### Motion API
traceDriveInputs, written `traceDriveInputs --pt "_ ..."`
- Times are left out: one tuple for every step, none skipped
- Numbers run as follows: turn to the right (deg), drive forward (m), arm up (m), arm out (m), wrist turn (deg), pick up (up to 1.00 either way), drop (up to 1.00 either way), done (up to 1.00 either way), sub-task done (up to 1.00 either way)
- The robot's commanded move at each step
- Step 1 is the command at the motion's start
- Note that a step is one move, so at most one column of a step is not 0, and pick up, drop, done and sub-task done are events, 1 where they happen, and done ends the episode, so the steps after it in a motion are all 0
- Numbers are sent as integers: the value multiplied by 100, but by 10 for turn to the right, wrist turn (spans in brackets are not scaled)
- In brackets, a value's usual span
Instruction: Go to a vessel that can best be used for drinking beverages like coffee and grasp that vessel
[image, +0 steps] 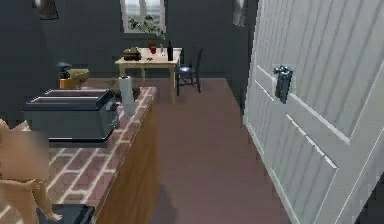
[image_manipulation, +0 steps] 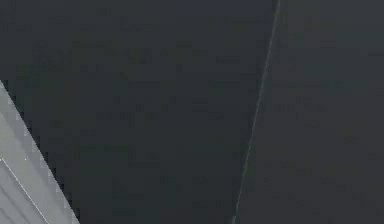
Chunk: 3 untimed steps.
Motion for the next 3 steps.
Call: traceDriveInputs --pt "0 85 0 0 0 0 0 0 0" --pt "-450 0 0 0 0 0 0 0 0" --pt "-450 0 0 0 0 0 0 0 0"
